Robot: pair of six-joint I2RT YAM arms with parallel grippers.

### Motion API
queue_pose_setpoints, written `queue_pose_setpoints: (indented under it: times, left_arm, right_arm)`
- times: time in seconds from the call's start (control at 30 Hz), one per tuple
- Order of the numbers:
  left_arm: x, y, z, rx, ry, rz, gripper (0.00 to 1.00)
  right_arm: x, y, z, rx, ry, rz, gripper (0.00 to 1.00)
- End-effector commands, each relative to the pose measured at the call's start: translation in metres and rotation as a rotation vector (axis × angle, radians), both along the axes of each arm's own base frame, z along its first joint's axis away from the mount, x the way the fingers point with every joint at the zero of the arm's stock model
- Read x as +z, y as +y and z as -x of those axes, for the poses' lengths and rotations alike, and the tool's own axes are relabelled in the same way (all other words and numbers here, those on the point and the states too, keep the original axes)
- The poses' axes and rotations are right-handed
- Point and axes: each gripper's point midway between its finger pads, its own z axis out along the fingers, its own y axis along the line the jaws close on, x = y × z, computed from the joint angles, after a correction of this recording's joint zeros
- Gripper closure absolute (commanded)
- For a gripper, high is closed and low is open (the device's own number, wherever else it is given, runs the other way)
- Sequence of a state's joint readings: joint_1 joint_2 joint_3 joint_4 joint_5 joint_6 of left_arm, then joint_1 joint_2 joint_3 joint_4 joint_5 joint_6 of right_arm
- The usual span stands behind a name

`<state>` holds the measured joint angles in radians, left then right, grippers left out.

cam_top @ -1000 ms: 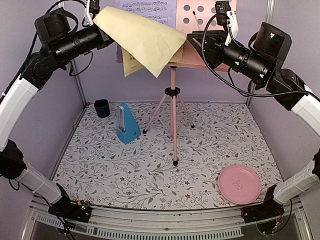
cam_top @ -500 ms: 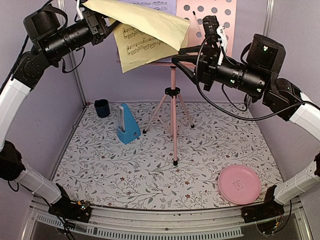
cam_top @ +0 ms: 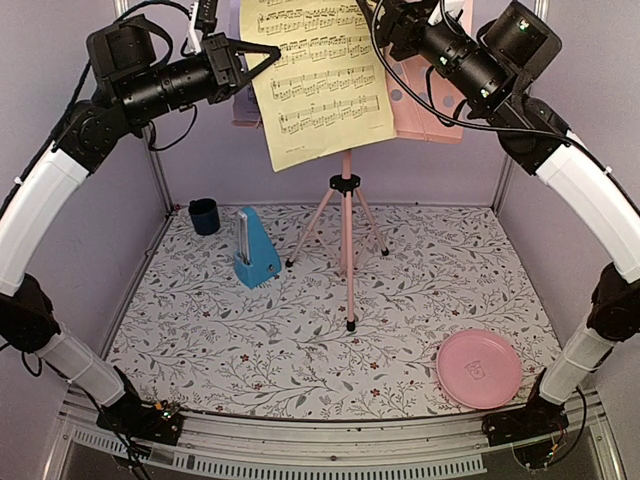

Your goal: Set up the instrument practice props

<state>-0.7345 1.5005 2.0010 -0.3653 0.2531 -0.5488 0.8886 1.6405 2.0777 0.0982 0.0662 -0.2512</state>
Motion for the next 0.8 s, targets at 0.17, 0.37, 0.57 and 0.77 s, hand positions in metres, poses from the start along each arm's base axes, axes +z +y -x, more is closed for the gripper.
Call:
queue_pose_setpoints:
  times: [0.17,0.37,0.57,0.77]
  left_arm:
    - [0.037,0.025,-0.016,0.104,-0.087,0.025,1.00]
    - [0.037,0.031,-0.036,0.149,-0.060,0.036,1.00]
    - [0.034,0.033,-0.046,0.176,-0.042,0.046,1.00]
    - [0.036,0.032,-0.047,0.175,-0.035,0.062,1.00]
  right_arm:
    - [-0.006,-0.005,-0.044,-0.111,0.024,0.012,0.35]
    - [-0.012,-0.025,-0.045,-0.180,0.076,0.001,0.35]
    - [-0.020,-0.048,-0.027,-0.172,0.108,-0.029,0.36]
    - [-0.032,-0.060,-0.029,-0.223,0.150,-0.034,0.44]
